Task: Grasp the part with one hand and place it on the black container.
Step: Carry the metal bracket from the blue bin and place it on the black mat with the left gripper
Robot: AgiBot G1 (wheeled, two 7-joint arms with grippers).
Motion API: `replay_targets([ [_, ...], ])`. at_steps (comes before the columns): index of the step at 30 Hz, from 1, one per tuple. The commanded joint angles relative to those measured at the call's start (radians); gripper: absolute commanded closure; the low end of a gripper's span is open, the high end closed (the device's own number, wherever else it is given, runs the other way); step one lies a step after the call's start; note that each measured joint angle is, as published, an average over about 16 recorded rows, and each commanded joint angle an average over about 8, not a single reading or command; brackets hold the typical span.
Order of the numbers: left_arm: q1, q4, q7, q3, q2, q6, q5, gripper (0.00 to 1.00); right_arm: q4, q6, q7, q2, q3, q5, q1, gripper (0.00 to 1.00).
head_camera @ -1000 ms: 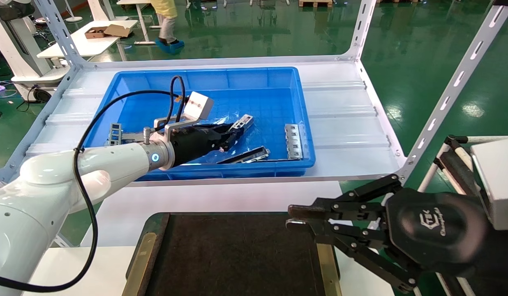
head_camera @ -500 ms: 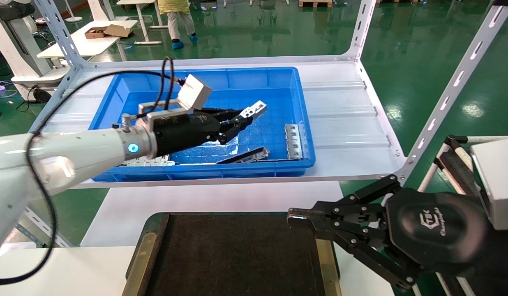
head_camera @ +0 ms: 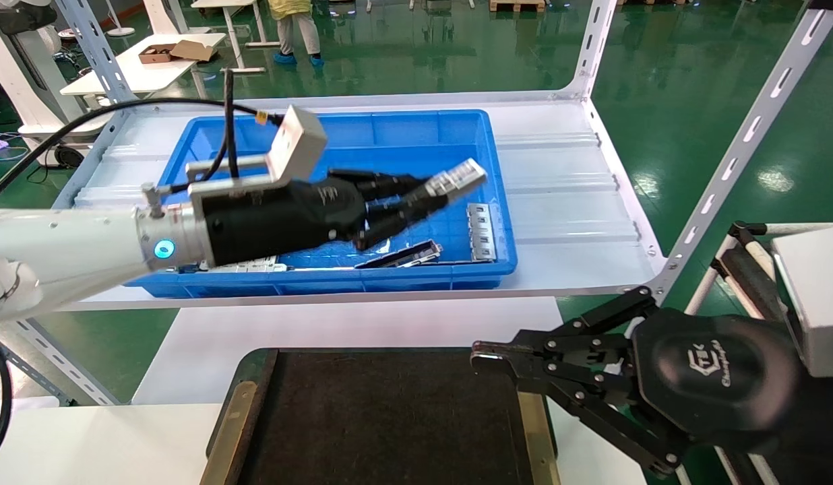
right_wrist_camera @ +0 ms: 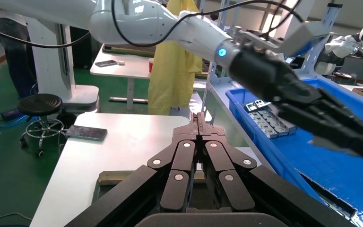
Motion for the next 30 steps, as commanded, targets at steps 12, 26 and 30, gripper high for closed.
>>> replay_targets([
  [12, 0.264, -0.370, -0.161, -0.016, -0.130, -0.007, -0.056, 1.00, 0.000, 0.000, 0.000, 0.000, 0.000, 0.000, 0.000, 1.00],
  [26, 0.665, -0.769, -0.392, -0.014, -0.244, -0.382, -0.035, 1.00, 0.000, 0.000, 0.000, 0.000, -0.001, 0.001, 0.000, 1.00],
  [30, 0.761, -0.843, -0.439, -0.003, -0.245, -0.510, -0.007, 1.00, 0.000, 0.000, -0.001, 0.000, -0.001, 0.001, 0.000, 1.00],
])
